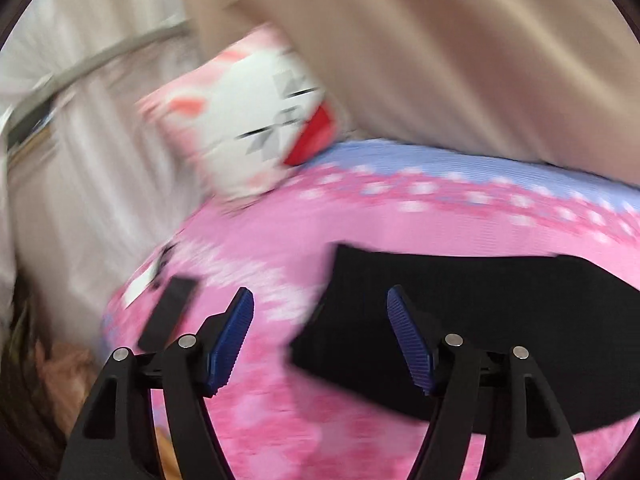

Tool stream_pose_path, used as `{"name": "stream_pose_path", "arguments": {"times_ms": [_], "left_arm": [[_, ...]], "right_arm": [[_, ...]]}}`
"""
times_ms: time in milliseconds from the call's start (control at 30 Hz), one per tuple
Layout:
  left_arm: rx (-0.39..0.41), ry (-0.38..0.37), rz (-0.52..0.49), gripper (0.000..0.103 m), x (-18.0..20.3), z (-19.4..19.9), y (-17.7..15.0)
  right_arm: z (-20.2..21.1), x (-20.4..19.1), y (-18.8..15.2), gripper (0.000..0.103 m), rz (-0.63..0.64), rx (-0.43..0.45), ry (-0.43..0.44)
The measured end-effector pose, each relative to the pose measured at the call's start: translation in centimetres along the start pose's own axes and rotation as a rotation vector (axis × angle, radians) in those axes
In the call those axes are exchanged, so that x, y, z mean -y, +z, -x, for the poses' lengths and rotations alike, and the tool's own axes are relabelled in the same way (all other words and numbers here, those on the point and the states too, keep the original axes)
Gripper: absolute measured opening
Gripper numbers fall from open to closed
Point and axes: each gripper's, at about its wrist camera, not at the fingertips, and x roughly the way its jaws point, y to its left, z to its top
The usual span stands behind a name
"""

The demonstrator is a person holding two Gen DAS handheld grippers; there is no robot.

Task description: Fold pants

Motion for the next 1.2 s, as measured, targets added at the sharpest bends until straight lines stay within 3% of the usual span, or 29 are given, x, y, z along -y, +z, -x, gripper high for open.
{"name": "stream_pose_path", "arguments": {"times_ms": [67, 100, 200, 233, 267, 300, 333, 433, 467, 533, 633, 700, 833, 933, 1000, 1033, 1067, 1100, 1133, 1167, 1200], "left_arm": [[0.002, -0.075, -0.055, 0.067, 3.7, 0.3, 0.1], [-0.007, -0.14, -0.09, 0.067, 6.4, 0.2, -0.1], [-0.045, -0.266, -0.151, 0.067, 12.4, -0.4, -1.1], [-0.06, -0.287, -0.163, 0.067, 14.0, -0.7, -1.5], [-0.082, -0.318, -0.18, 0.067, 15.8, -1.1, -2.0], [-0.102, -0.33, -0.19, 0.067, 17.3, -1.6, -2.4], [-0.121, -0.331, -0.2, 0.067, 18.3, -2.0, -2.8], [-0.166, -0.263, -0.24, 0.067, 20.2, -3.2, -4.7], [-0.173, -0.25, -0.248, 0.067, 20.2, -3.3, -5.3], [-0.21, -0.238, -0.25, 0.067, 19.4, -4.0, -6.6], [-0.222, -0.255, -0.206, 0.076, 18.2, -4.3, -8.0], [-0.238, -0.251, -0.194, 0.077, 17.8, -4.4, -8.0], [-0.24, -0.224, -0.232, 0.076, 18.9, -4.4, -7.5], [-0.22, -0.199, -0.271, 0.076, 20.2, -4.0, -7.4], [-0.218, -0.201, -0.273, 0.076, 20.7, -3.8, -7.5], [-0.218, -0.199, -0.271, 0.076, 20.7, -3.7, -7.5], [-0.216, -0.198, -0.269, 0.076, 20.8, -3.6, -7.5], [-0.214, -0.196, -0.266, 0.076, 20.8, -3.6, -7.6], [-0.213, -0.195, -0.263, 0.076, 20.8, -3.5, -7.6], [-0.215, -0.197, -0.258, 0.077, 20.7, -3.5, -7.7], [-0.218, -0.201, -0.253, 0.077, 20.6, -3.7, -7.6]], "right_arm": [[-0.8, -0.9, 0.2, 0.089, 0.015, -0.044, 0.022], [-1.8, -1.5, 0.3, 0.094, 0.036, -0.077, 0.023], [-5.5, -2.8, 0.4, 0.091, 0.107, -0.159, 0.012], [-7.3, -3.6, 0.4, 0.061, 0.15, -0.192, 0.001], [-8.5, -4.2, 0.6, 0.017, 0.179, -0.22, -0.005], [-9.2, -5.2, 1.0, 0.01, 0.217, -0.22, -0.021], [-8.8, -6.6, 1.6, 0.01, 0.276, -0.174, -0.025], [-2.6, -11.4, 3.7, 0.01, 0.474, 0.073, 0.067], [-0.3, -12.1, 3.7, 0.011, 0.545, 0.143, 0.063], [0.5, -11.5, 2.6, 0.018, 0.65, 0.143, -0.022], [-2.5, -4.8, -0.6, 0.032, 0.577, -0.104, -0.209], [-2.2, -1.2, -1.9, 0.033, 0.464, -0.147, -0.274], [1.0, 1.6, -0.9, 0.034, 0.189, -0.059, -0.117], [0.3, 1.1, 1.3, 0.037, 0.087, -0.082, -0.025], [-2.1, -0.2, 2.5, 0.055, 0.062, -0.144, 0.029], [-3.2, -0.6, 2.6, 0.078, 0.044, -0.187, 0.053], [-5.0, -1.2, 2.9, 0.086, 0.029, -0.243, 0.069], [-6.5, -1.5, 3.0, 0.085, 0.037, -0.281, 0.074], [-8.1, -2.3, 3.0, 0.065, 0.071, -0.319, 0.054], [-9.5, -3.1, 3.1, 0.023, 0.117, -0.349, 0.026], [-10.0, -4.3, 3.4, 0.011, 0.162, -0.352, 0.01]]}}
